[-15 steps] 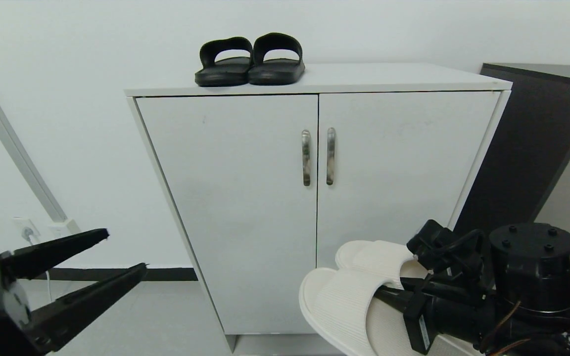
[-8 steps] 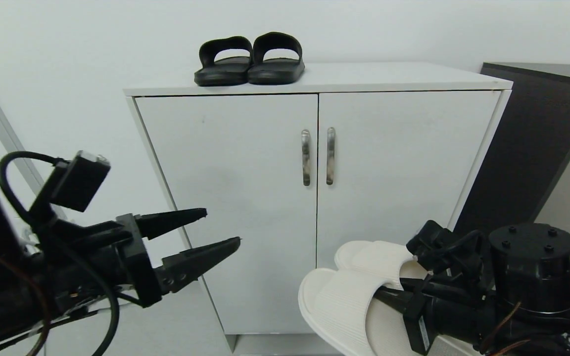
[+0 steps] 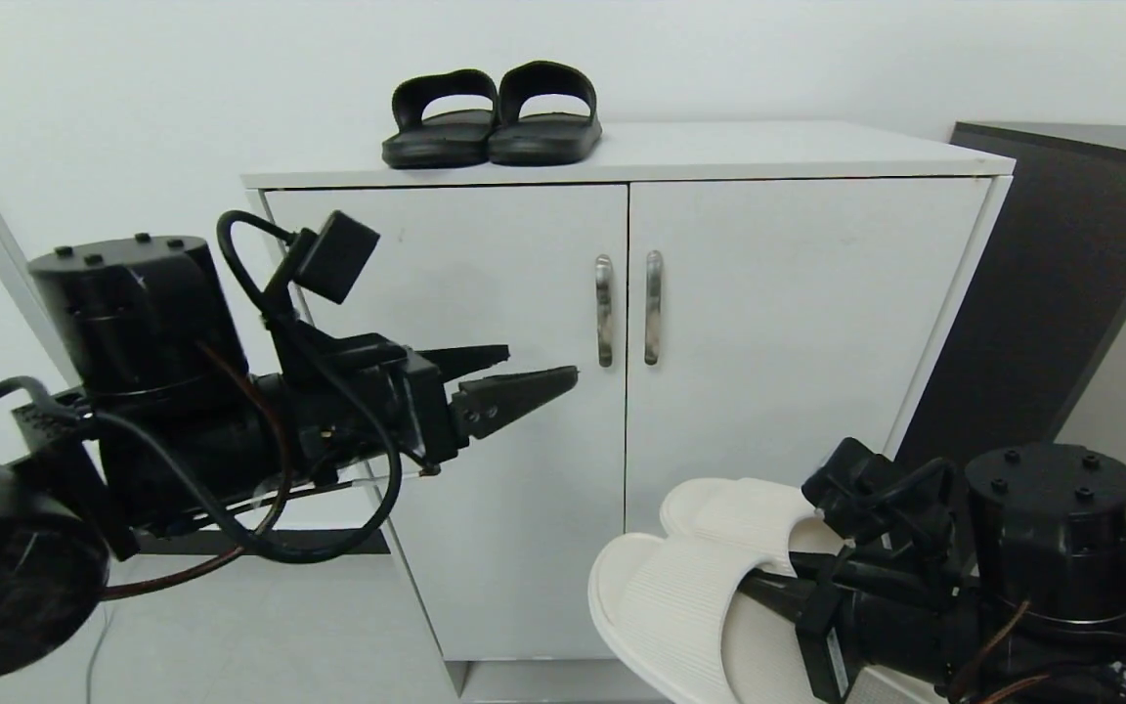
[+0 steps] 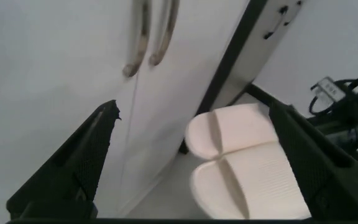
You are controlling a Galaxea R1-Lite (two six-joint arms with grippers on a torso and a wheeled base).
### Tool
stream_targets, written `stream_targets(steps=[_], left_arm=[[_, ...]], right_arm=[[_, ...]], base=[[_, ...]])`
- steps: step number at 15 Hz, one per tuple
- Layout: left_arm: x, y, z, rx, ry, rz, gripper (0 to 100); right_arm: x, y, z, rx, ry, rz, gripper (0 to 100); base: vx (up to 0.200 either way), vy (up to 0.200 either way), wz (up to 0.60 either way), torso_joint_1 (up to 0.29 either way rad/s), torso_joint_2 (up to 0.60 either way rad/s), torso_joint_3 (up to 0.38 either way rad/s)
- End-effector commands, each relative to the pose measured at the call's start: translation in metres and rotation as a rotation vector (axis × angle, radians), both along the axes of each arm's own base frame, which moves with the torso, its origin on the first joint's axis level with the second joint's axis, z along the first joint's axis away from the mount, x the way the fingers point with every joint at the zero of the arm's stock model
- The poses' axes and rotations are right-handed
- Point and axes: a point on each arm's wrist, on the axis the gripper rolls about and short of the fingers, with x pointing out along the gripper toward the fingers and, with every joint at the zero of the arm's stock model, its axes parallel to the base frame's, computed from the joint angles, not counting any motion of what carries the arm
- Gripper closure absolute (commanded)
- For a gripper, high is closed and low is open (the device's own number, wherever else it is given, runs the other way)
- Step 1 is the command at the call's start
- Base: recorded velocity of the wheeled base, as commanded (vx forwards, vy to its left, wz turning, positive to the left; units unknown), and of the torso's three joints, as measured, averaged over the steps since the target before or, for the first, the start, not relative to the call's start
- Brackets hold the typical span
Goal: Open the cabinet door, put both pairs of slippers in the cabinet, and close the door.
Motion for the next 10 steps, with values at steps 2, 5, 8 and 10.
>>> stream_targets(steps=[2, 5, 8, 10], left_arm=[[0.011, -0.028, 0.016, -0.072, 0.031, -0.104, 0], [0.013, -0.051, 0.029, -0.060, 0.060, -0.175, 0], [0.022, -0.073, 0.039, -0.058, 0.063, -0.206, 0], [0.030, -0.079, 0.039, -0.057, 0.065, -0.173, 0]], right_arm=[[-0.001, -0.001, 0.001, 0.002, -0.003, 0.000, 100], [-0.001, -0.001, 0.000, 0.001, -0.002, 0.000, 100], [-0.001, -0.001, 0.000, 0.001, -0.002, 0.000, 100], [-0.001, -0.001, 0.000, 0.000, -0.001, 0.000, 100]], base=[[0.000, 0.000, 0.00, 0.000, 0.00, 0.000], [0.000, 0.000, 0.00, 0.000, 0.00, 0.000], [0.000, 0.000, 0.00, 0.000, 0.00, 0.000], [0.000, 0.000, 0.00, 0.000, 0.00, 0.000]])
